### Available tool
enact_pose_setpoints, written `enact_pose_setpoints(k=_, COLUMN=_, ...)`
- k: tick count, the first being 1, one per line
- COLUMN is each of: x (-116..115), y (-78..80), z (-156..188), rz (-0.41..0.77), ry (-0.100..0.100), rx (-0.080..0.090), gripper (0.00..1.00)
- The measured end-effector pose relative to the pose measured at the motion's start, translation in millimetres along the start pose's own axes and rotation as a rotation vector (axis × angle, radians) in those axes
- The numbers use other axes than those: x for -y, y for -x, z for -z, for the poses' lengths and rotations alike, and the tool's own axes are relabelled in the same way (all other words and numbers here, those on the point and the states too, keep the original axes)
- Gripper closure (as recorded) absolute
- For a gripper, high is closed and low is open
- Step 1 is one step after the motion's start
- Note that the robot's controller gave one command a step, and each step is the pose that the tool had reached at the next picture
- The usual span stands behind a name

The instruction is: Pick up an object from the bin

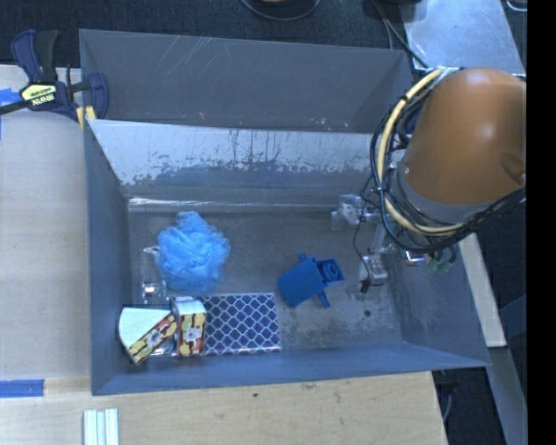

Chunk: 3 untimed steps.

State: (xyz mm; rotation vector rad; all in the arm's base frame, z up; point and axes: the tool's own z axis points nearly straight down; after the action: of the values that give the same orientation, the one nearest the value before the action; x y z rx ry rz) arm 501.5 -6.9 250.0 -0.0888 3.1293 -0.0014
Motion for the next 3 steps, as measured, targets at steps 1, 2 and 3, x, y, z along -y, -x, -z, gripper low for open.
enact_pose_setpoints(k=1, x=-20.2, y=39.8, z=-117.9, rz=-0.048, ry=0.001, rx=0.0, gripper=0.0)
enact_pose_setpoints(k=2, x=34.0, y=10.0, z=-124.2, rz=0.058, ry=-0.003, rx=0.001, gripper=0.0)
enact_pose_setpoints(k=3, x=8.6, y=-6.1, z=-179.4, rz=-0.084, ry=0.001, rx=0.002, gripper=0.0)
